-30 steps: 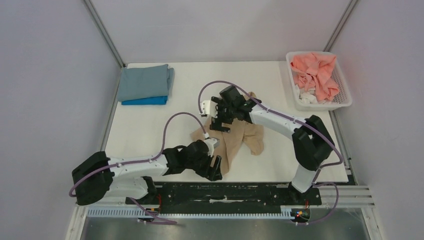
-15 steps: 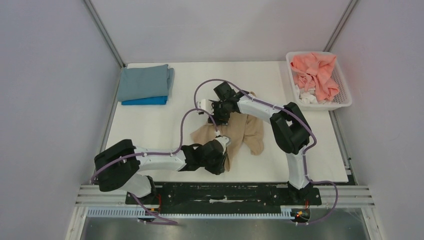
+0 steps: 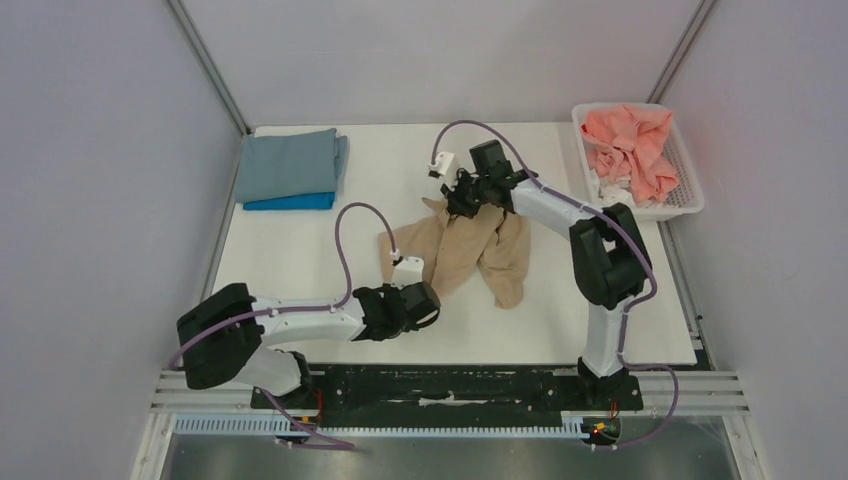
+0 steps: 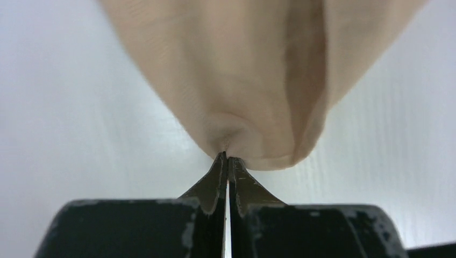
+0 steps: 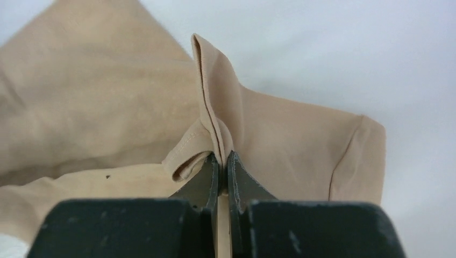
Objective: Fold and stack the t-shirts
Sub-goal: Flatten out the tshirt
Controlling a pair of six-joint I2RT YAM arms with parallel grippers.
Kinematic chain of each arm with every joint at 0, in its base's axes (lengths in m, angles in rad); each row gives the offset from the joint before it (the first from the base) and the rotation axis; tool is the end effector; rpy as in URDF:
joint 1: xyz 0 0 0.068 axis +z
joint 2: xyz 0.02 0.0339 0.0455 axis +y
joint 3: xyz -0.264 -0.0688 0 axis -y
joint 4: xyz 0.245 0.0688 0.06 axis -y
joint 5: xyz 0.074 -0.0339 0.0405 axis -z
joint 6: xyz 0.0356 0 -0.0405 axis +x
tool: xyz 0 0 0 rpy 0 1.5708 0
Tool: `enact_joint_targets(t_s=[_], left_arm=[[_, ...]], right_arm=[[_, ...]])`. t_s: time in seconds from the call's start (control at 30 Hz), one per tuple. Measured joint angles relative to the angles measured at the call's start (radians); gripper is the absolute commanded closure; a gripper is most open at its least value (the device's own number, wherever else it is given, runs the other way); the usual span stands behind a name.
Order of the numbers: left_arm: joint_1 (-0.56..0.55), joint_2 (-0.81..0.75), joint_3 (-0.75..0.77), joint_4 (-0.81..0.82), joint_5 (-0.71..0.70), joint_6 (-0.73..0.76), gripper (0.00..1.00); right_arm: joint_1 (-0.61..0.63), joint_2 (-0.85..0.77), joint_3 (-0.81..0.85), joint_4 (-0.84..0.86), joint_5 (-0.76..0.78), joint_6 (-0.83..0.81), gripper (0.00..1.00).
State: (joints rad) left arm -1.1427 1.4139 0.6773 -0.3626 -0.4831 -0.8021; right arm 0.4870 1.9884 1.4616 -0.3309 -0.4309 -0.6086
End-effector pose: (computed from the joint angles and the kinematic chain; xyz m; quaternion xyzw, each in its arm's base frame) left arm 0.1182 -0.2192 0.1601 0.1049 0.9399 -0.0564 0.3200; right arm 0.3806 0.2184 0.2031 -0.5405 0.7426 0.1793 0.3525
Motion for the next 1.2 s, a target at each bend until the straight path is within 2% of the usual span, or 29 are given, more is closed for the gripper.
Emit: enact_joint_targets(t_s=[0.2, 0.4, 0.57, 0.73, 0.87, 1.2], left_arm=[[0.086, -0.081, 0.0, -0.159, -0.145, -0.133, 0.98], [0.248, -0.166, 0.0, -0.196, -0.186, -0.172, 0.98], [0.31, -0.266, 0.081, -0.211, -0.235, -0.117, 0.98], [0.31, -0.407, 0.274, -0.131, -0.274, 0.045, 0.98], [0.31, -0.476, 0.444, -0.063, -0.257, 0.177, 0.98], [0.31, -0.517, 0.873, -0.028, -0.095, 0.403, 0.98]], right_arm=[[-0.102, -0.163, -0.142, 0.182, -0.033, 0.259, 1.0], [-0.146, -0.315, -0.253, 0.251, 0.146, 0.341, 1.0], [-0.135, -0.463, -0.306, 0.255, 0.309, 0.391, 1.0], [-0.138, -0.666, -0.308, 0.271, 0.331, 0.425, 1.0], [-0.136, -0.795, -0.248, 0.262, 0.297, 0.433, 1.0], [-0.136, -0.961, 0.121, 0.195, 0.297, 0.491, 1.0]])
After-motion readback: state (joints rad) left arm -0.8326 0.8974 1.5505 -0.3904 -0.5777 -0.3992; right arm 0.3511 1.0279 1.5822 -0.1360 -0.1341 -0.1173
